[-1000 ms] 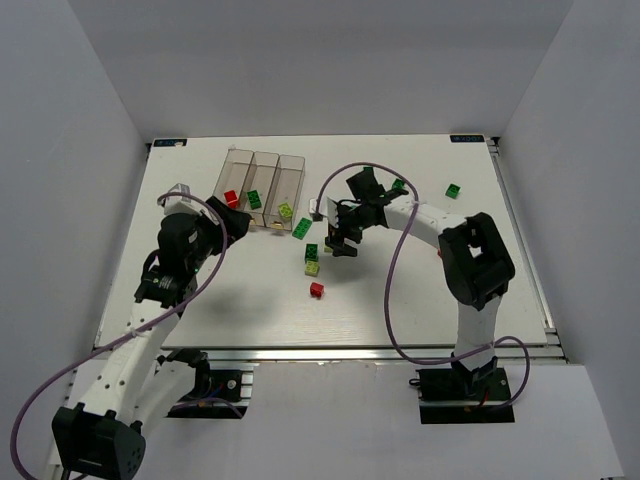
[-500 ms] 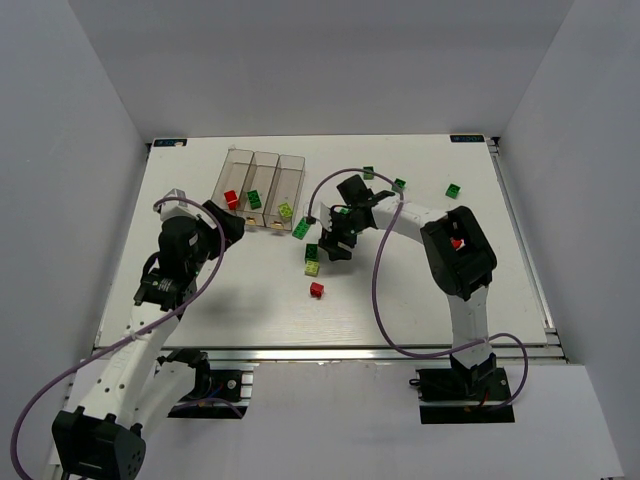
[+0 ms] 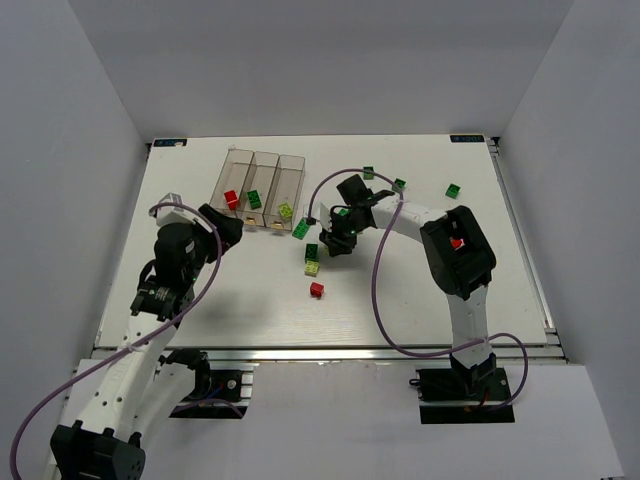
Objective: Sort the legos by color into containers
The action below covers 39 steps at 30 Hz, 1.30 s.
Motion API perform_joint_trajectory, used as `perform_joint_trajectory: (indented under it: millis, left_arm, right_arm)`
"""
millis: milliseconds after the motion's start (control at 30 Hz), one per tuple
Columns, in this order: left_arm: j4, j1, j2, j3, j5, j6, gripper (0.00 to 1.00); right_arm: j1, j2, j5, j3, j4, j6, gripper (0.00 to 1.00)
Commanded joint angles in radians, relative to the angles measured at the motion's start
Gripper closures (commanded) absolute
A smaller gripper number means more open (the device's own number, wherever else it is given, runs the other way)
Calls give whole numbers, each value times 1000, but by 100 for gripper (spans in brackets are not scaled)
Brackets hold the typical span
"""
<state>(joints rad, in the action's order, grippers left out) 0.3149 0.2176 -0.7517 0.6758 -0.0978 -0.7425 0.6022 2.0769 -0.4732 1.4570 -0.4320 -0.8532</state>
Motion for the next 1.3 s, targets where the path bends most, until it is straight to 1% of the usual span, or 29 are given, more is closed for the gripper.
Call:
perform_joint_trajectory:
  millis: [0,33,67,133,233,367,400,433,600,733,967,1100,1200,1267]
  left_arm:
    - [4,-6,15,-15,-10,-8,3]
    - [3,-6,17,-16,-10,-8,3]
    - [1,-4,18,-18,-10,-8,3]
    - [-2,-6,25,-24,-6,-6,3]
    - [-5,-6,34,-35,-2,-6,3]
    - [-4,-6,51,-51,4,-11,2]
    - [1,-6,57,-58,4,-12,2]
    - [1,-6,57,-58,4,-12,2]
    - [13,-6,86,-79,10,-27,2]
    - [9,-6,104,-105,21,-49,2]
    - [9,-6,124,-133,23,-72,2]
    - [13,-6,124,-133,23,-74,2]
    - [15,-4,123,-131,24,-74,2]
    - [19,-6,121,-133,27,-74,2]
  right_arm:
    - [-7,-61,-34,42,-28,3,83]
    - [-7,-69,-41,61,-27,14,86]
    - [-8,-75,-45,69,-21,40,91]
    - [-9,-93,-62,98,1,74,96]
    - [-9,-101,-91,138,30,163,100]
    - [-7,-84,-134,242,87,307,100]
    - [-1,-81,-136,262,125,371,100]
    - [-1,-81,-133,263,125,402,100]
    - [11,-64,-73,273,335,638,100]
    - [16,3,-38,339,397,742,100]
    - [24,89,-7,387,512,824,99]
    - [25,153,-2,422,556,871,93]
    - [31,186,-4,444,585,878,92]
    - [37,207,4,465,599,876,88]
